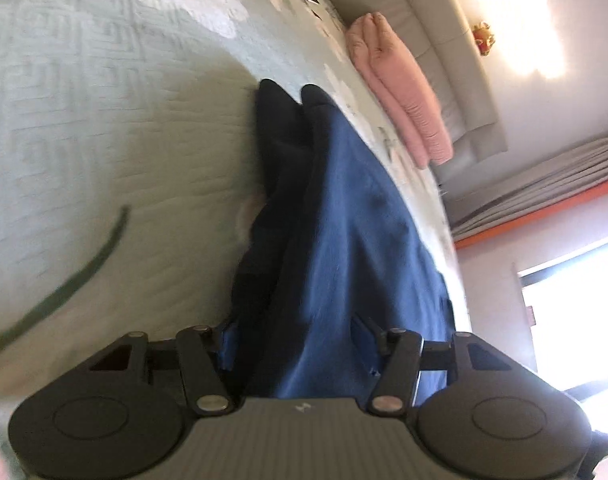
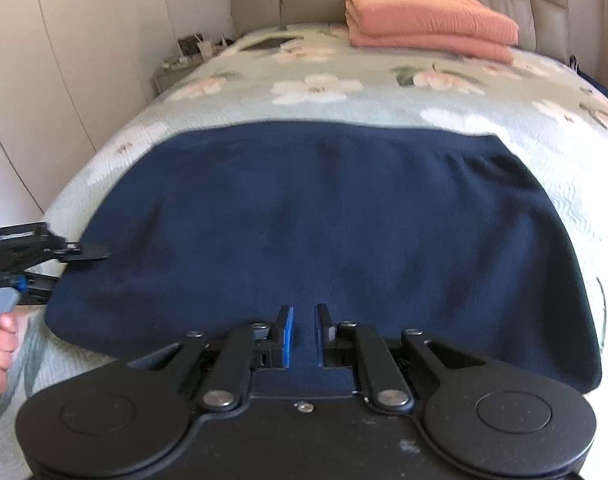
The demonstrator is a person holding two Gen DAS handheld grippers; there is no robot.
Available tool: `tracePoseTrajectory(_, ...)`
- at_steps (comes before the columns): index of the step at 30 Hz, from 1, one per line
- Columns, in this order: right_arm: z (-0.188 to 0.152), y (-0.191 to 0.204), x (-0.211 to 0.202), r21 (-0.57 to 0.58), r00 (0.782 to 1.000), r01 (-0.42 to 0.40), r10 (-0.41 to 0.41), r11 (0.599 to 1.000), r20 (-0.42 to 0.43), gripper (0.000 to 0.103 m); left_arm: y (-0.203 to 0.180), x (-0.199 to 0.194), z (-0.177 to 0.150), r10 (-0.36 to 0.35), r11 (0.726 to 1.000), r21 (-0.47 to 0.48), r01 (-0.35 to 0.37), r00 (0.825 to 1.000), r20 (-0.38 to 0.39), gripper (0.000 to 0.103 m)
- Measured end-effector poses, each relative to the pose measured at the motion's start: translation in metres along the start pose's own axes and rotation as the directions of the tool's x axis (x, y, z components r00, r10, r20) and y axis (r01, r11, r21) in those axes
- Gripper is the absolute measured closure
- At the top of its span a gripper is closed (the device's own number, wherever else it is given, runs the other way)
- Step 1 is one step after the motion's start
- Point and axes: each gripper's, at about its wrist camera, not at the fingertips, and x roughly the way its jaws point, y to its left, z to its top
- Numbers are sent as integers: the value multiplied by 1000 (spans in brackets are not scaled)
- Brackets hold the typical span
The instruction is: Fold large clothes
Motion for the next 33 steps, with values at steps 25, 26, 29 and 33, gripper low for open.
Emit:
tracePoseTrajectory(25,-32,23,44,-21,998,-47,46,999,-51,96,-121,49,-4,-258,958,133,255,966,6,91)
tracePoseTrajectory(26,-33,21,43,-8,998,-54,53,999,-44,96,-131,55,-6,-265,954,148,262,964,0,90)
tracePoseTrajectory(29,-33,5,39,88,994,-102,104,991,-29,96,-164,70,-13,-276,941,196,275,961,-27,88)
tracePoseTrajectory(33,-34,-28,31,236,978,-200,209,951,-13,96,-209,100,-27,-280,926,244,287,958,-63,86)
